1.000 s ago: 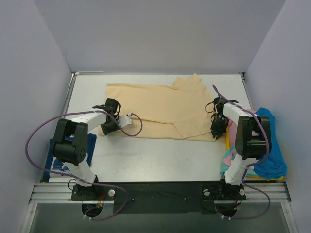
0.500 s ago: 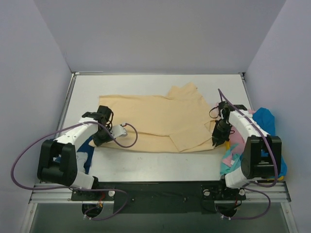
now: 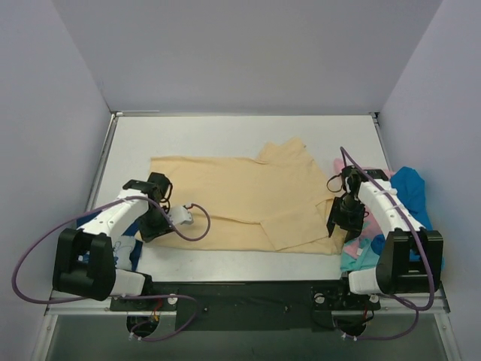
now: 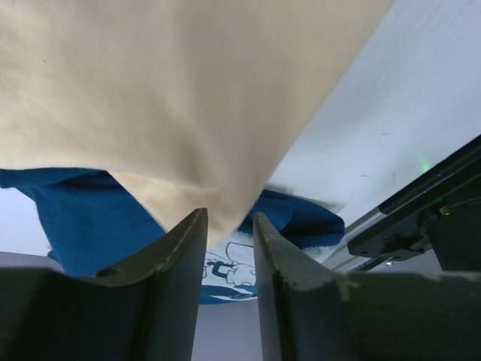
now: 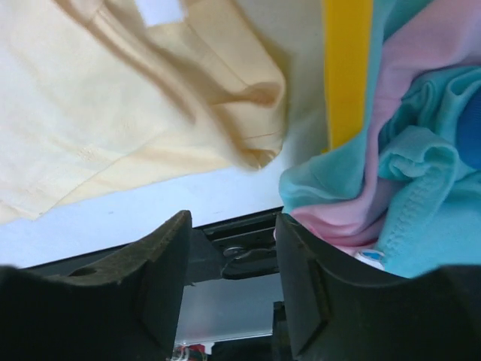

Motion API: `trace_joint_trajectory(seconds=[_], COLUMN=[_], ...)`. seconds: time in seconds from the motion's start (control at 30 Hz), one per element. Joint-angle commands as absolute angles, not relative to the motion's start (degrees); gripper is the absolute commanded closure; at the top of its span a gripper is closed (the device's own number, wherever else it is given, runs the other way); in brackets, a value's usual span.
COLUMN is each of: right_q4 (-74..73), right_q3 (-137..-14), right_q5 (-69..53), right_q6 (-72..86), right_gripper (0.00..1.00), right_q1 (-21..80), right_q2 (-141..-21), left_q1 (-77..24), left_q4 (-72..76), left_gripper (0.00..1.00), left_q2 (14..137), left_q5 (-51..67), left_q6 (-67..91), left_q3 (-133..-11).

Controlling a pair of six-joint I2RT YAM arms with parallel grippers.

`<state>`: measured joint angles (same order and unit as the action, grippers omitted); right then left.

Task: Fold and stack the t-shirts
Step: Fold the flattened tshirt in 1/3 of the way

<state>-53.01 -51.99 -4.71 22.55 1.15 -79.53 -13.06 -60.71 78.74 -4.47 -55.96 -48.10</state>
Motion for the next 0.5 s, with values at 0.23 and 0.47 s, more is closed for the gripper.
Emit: trace_joint_trajectory(seconds=[0.23, 0.47], right_q4=[-56.8, -37.92], right_q3=[-62.57, -68.81], right_q5=[-4.65, -20.64], right_q6=[20.65, 15.93], right_gripper=[0.75, 1.0], right_q1=[8.24, 32.57], right_q2=[-75.76, -86.55], left_q1=[-13.44, -15.3], left_q4=[-64.09, -62.32], left_gripper=[0.69, 0.86], left_q2=[81.02, 89.21], left_q5=[4.21, 12.22], left_q6=[-52.84, -44.65], left_q3=[-61.07, -65.31])
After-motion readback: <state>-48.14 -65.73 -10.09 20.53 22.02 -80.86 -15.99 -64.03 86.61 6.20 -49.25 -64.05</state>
